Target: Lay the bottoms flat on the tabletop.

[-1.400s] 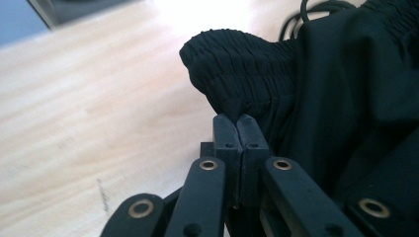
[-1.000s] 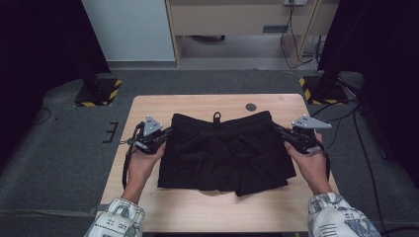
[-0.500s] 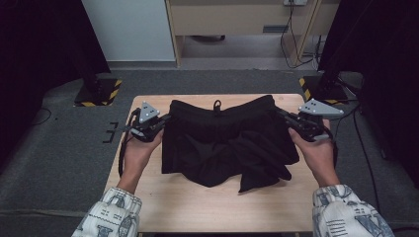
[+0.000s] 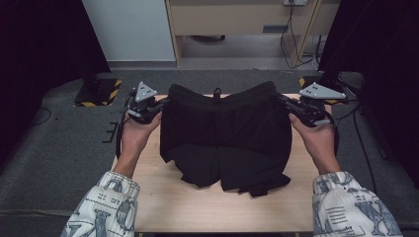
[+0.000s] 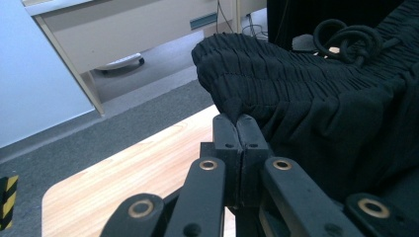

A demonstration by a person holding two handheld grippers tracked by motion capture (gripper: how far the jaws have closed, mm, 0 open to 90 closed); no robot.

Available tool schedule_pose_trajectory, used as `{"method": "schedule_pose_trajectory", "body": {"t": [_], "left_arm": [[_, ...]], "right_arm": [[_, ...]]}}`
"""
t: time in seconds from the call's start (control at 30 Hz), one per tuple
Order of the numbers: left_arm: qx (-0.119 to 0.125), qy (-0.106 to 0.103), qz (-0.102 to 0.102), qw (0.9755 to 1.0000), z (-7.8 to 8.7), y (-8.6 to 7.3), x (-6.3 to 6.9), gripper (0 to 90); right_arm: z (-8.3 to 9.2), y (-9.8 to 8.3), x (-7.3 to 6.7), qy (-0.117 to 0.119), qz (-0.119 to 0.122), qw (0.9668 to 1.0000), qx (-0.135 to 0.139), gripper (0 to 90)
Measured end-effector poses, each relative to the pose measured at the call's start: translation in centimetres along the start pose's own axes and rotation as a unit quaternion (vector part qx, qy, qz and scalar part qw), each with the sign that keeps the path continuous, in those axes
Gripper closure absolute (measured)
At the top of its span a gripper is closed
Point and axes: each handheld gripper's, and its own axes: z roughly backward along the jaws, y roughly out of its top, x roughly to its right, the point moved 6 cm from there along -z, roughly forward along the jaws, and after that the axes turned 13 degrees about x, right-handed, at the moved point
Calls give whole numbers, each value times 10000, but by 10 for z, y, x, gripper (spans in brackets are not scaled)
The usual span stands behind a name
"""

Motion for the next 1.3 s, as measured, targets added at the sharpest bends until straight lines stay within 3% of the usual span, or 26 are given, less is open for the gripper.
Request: {"method": "schedule_pose_trajectory", "body": {"t": [0.17,0.37,0.83,1.0,1.13,1.17,1.2,1.27,1.3], "left_arm": [[-121,13,93,9999,-22,-4,-8,883],[-270,-44,187,9995,-40,-10,-13,883],[-520,-53,298,9982,-71,-23,-32,883],[-614,-40,301,9977,-91,-19,-45,883],[-688,60,286,9972,-110,-7,-56,883],[-724,119,266,9970,-116,-5,-59,878],[-759,202,287,9965,-120,-5,-61,825],[-830,379,517,9945,-129,-8,-65,595],[-858,388,469,9945,-129,-8,-64,585]], "right_arm": [[-22,-17,16,-75,-128,9997,-201,889],[-45,-35,33,-121,-561,9979,-312,889],[-82,-57,48,-110,-657,9960,-603,889],[-100,-58,56,-163,-718,9944,-762,890],[-125,-43,66,-262,-751,9935,-811,886],[-132,-38,69,-348,-794,9930,-807,867],[-138,-36,71,-449,-838,9921,-813,790],[-146,-39,75,-784,-806,9886,-997,575],[-149,-42,75,-864,-853,9871,-1045,505]]}}
